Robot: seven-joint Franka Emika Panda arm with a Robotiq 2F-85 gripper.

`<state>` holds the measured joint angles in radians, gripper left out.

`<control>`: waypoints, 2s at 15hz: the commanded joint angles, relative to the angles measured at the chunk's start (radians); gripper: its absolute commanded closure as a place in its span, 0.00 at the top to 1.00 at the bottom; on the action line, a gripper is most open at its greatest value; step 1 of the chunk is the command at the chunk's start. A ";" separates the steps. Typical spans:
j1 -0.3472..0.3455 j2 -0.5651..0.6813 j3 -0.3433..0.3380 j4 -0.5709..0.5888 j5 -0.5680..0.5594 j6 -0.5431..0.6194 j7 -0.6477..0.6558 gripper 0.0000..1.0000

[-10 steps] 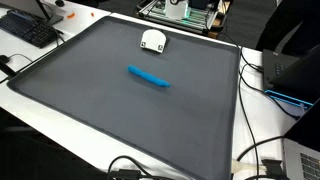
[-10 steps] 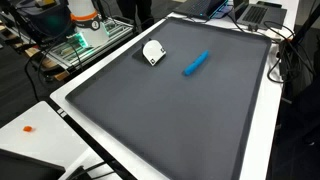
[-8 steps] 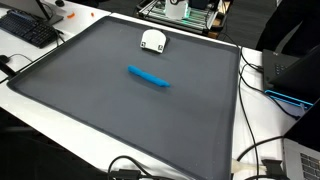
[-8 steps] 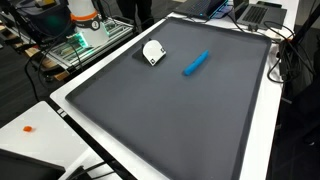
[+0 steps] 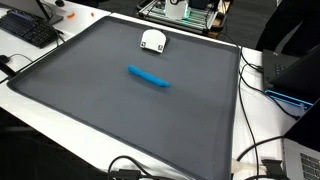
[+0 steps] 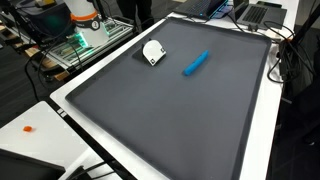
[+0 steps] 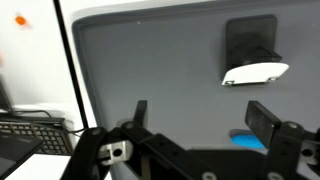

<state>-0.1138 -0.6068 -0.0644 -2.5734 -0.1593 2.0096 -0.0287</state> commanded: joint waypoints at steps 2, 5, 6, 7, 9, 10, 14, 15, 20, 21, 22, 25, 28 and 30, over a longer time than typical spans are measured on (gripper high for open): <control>0.039 0.026 0.102 -0.032 0.158 0.005 0.293 1.00; 0.039 0.047 0.165 -0.051 0.214 0.020 0.481 1.00; 0.038 0.052 0.182 -0.061 0.233 0.035 0.539 1.00; 0.036 0.059 0.199 -0.068 0.251 0.043 0.600 1.00; 0.033 0.075 0.224 -0.085 0.282 0.068 0.707 1.00; 0.035 0.088 0.232 -0.095 0.294 0.084 0.762 1.00; 0.045 0.141 0.247 -0.136 0.351 0.173 0.960 1.00; 0.047 0.156 0.248 -0.146 0.365 0.200 1.005 1.00; 0.065 0.274 0.245 -0.171 0.437 0.324 1.222 1.00; 0.071 0.297 0.243 -0.173 0.448 0.348 1.258 1.00; 0.081 0.322 0.240 -0.173 0.462 0.376 1.280 1.00; 0.112 0.389 0.228 -0.169 0.498 0.471 1.290 1.00; 0.128 0.443 0.225 -0.168 0.475 0.567 1.267 1.00; 0.125 0.472 0.227 -0.171 0.435 0.621 1.287 1.00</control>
<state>-0.0048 -0.1771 0.1766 -2.7362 0.3044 2.5559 1.2425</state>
